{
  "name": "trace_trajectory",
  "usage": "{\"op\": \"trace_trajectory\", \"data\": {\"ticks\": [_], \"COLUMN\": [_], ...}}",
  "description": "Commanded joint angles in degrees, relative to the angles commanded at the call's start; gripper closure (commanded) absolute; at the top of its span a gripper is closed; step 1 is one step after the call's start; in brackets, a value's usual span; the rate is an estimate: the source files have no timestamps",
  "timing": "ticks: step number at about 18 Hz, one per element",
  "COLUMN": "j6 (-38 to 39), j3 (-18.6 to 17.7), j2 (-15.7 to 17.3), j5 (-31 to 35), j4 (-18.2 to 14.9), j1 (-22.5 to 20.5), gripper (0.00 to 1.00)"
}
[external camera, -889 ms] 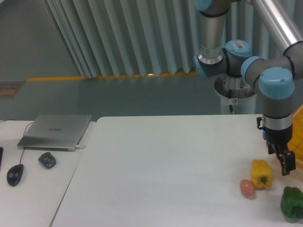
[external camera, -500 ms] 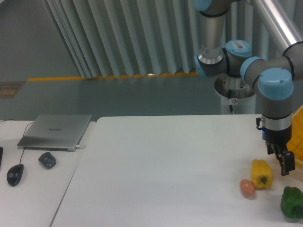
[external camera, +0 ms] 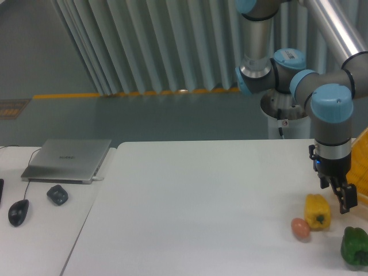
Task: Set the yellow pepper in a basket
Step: 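Move the open gripper over the yellow bell pepper, then lower the gripper down around the yellow bell pepper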
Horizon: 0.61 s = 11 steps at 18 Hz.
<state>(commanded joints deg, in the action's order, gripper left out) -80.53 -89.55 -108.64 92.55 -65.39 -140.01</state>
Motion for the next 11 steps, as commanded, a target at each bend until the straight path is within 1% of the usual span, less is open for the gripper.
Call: {"op": "trace_trajectory", "data": {"ticks": [1, 3, 4, 8, 11], "j6": [3.0, 6.9, 9.6, 27.0, 31.0], "j3": [-0.8, -1.8, -1.8, -0.7, -0.6], "j2": [0.1, 0.2, 0.2, 0.5, 0.6], "j5": [-0.2, -0.4, -0.5, -0.2, -0.5], "j4": [0.3, 4.2, 5.0, 4.8, 4.7], "j1": [-0.4, -0.7, -0.7, -0.5, -0.5], "gripper": [0.00, 0.00, 0.00, 0.00, 0.00]}}
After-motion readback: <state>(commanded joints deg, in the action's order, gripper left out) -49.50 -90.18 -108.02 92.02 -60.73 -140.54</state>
